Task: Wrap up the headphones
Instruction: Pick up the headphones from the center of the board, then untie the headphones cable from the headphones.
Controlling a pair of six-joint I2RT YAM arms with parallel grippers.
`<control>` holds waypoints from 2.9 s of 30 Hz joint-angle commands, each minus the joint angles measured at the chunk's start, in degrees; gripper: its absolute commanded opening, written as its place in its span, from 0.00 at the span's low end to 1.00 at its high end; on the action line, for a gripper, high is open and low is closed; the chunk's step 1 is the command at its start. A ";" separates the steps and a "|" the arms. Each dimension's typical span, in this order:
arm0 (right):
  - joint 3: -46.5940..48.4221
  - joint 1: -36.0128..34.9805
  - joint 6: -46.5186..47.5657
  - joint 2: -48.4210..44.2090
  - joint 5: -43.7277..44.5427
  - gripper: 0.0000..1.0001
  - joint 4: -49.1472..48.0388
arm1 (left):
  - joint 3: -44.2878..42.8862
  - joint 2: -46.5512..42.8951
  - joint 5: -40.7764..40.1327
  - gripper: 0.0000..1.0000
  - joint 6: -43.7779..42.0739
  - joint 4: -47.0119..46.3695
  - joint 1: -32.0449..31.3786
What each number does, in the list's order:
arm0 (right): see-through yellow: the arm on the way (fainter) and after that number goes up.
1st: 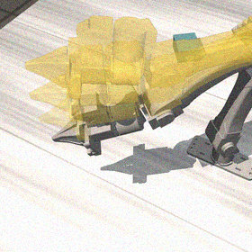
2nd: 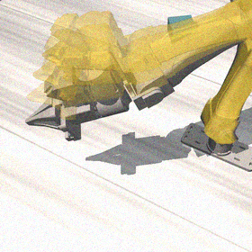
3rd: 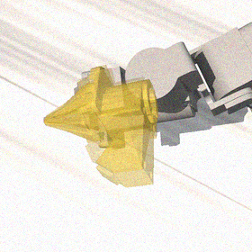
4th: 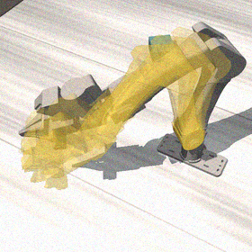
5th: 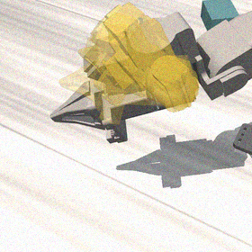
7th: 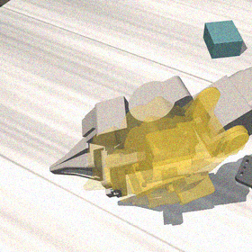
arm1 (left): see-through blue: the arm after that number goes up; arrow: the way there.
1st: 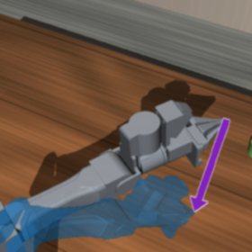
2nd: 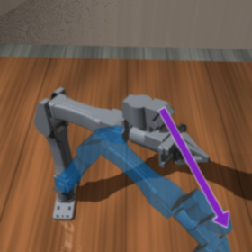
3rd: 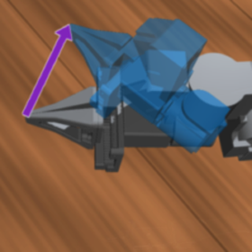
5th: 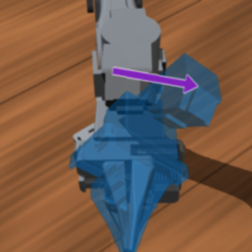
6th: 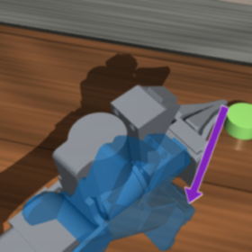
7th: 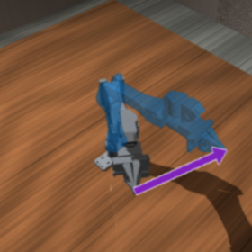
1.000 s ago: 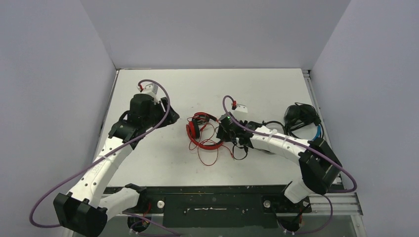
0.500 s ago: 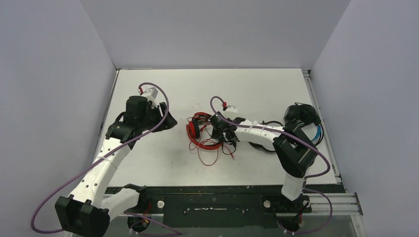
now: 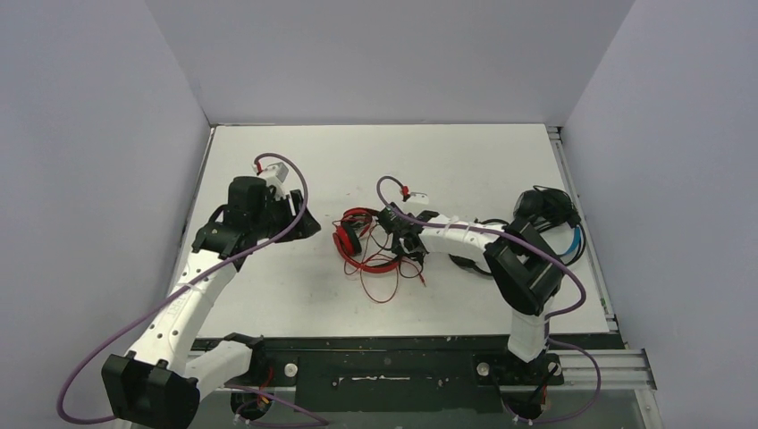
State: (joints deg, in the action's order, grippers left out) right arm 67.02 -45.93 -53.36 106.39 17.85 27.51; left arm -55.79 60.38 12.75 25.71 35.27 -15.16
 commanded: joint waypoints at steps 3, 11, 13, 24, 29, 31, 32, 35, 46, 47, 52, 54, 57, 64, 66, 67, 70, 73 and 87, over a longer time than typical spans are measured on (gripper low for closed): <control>4.03 -1.44 6.43 -8.63 9.94 0.12 2.46 | -0.06 -1.48 6.74 0.55 -4.21 -3.12 0.43; 5.57 -4.27 15.86 -19.71 19.79 0.09 -1.67 | 2.42 -6.88 17.31 0.55 1.11 -14.77 -1.58; 5.51 -4.32 18.50 -22.04 20.11 0.07 -3.67 | 3.22 -7.90 16.39 0.55 2.46 -17.10 -4.31; 8.77 -4.37 22.98 -26.58 20.61 0.07 -5.62 | 6.71 -8.91 -9.13 0.55 3.58 -23.75 -30.06; 8.52 -4.29 22.54 -27.78 20.73 0.08 -5.25 | 5.04 -5.16 -25.91 0.55 7.18 -22.50 -42.11; 7.60 -4.21 21.99 -28.54 20.51 0.08 -6.08 | 6.04 -4.42 -31.09 0.55 12.01 -22.69 -44.22; 7.31 -4.17 21.79 -29.08 20.48 0.08 -6.40 | 7.04 -4.57 -32.96 0.55 15.50 -23.37 -45.22; 7.08 -4.17 21.47 -29.47 20.44 0.08 -6.68 | 10.53 -6.95 -38.34 0.55 19.27 -25.98 -47.39; 7.21 -4.01 21.33 -30.05 19.65 0.08 -6.85 | 11.11 -3.61 -41.00 0.74 17.86 -23.02 -47.32; 7.24 -4.00 21.25 -30.08 19.53 0.08 -6.84 | 11.69 -3.19 -40.35 0.74 17.15 -24.92 -47.19; 7.40 -3.88 20.60 -30.37 19.08 0.08 -6.36 | 12.32 -0.19 -38.78 0.31 13.85 -29.48 -45.28; 7.46 -3.61 19.75 -30.07 20.83 0.08 -5.19 | 9.75 1.12 -38.82 0.00 11.31 -26.33 -45.22; 6.60 -1.43 18.82 -29.56 21.89 0.06 -3.54 | 0.76 2.74 -34.79 0.00 6.36 -16.33 -45.22; -0.91 7.42 16.28 -28.45 14.23 0.00 -6.30 | -14.39 -4.54 -26.42 0.00 3.58 -0.86 -44.24; -2.36 7.50 15.69 -27.61 14.11 0.00 -6.74 | -17.46 -5.96 -25.32 0.00 4.44 -1.38 -43.96; -2.93 7.60 15.25 -27.17 13.97 0.00 -6.73 | -19.54 -6.13 -24.94 0.00 4.60 -1.42 -43.91; -4.27 7.74 14.10 -25.92 13.50 0.00 -6.76 | -25.96 -6.14 -24.40 0.00 3.88 -1.26 -43.85; -5.36 7.93 13.75 -25.09 13.27 0.00 -6.92 | -31.86 -6.55 -24.78 0.00 1.87 -1.30 -43.83; -5.48 12.03 13.51 -25.10 9.77 0.00 -6.48 | -54.65 -12.19 -62.63 0.00 -5.98 15.90 -45.29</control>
State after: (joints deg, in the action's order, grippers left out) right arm 59.99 -35.18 -38.26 83.15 28.23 25.74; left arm -110.26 51.64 -34.76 22.13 45.65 -59.31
